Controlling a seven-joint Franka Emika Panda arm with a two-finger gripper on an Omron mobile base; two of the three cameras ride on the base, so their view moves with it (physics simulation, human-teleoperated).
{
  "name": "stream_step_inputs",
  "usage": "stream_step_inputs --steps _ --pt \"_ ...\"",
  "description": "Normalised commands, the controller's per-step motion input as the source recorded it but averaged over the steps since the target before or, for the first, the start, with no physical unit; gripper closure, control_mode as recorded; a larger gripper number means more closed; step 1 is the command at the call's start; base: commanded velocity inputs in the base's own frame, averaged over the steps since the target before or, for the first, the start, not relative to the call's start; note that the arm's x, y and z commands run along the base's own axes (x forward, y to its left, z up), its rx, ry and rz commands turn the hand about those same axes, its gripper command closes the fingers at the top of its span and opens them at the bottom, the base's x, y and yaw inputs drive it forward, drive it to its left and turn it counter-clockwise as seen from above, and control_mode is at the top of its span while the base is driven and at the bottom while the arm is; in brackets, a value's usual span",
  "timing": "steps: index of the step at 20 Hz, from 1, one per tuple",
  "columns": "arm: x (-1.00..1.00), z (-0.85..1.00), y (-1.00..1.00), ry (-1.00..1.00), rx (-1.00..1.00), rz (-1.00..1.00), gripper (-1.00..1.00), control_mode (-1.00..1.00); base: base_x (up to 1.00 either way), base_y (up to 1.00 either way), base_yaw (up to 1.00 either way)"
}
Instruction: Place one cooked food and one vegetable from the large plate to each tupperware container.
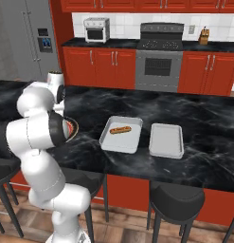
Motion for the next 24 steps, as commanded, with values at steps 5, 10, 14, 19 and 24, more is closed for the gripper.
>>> stream_step_inputs --steps 5,10,14,19,24 --pt "0.03 -0.28 0.98 0.00 0.00 0.00 -1.00 -1.00 0.00 0.00 0.00" --pt "0.01 -0.38 0.63 0.00 0.03 0.00 -1.00 -1.00 0.00 0.00 0.00" --pt "0.28 -0.29 0.38 0.00 0.01 0.00 -1.00 -1.00 0.00 0.00 0.00" --pt "0.47 -0.38 0.13 0.00 0.03 0.01 -1.00 -1.00 0.00 0.00 0.00" --pt "0.43 -0.20 0.15 0.00 0.00 0.00 -1.00 -1.00 0.00 0.00 0.00"
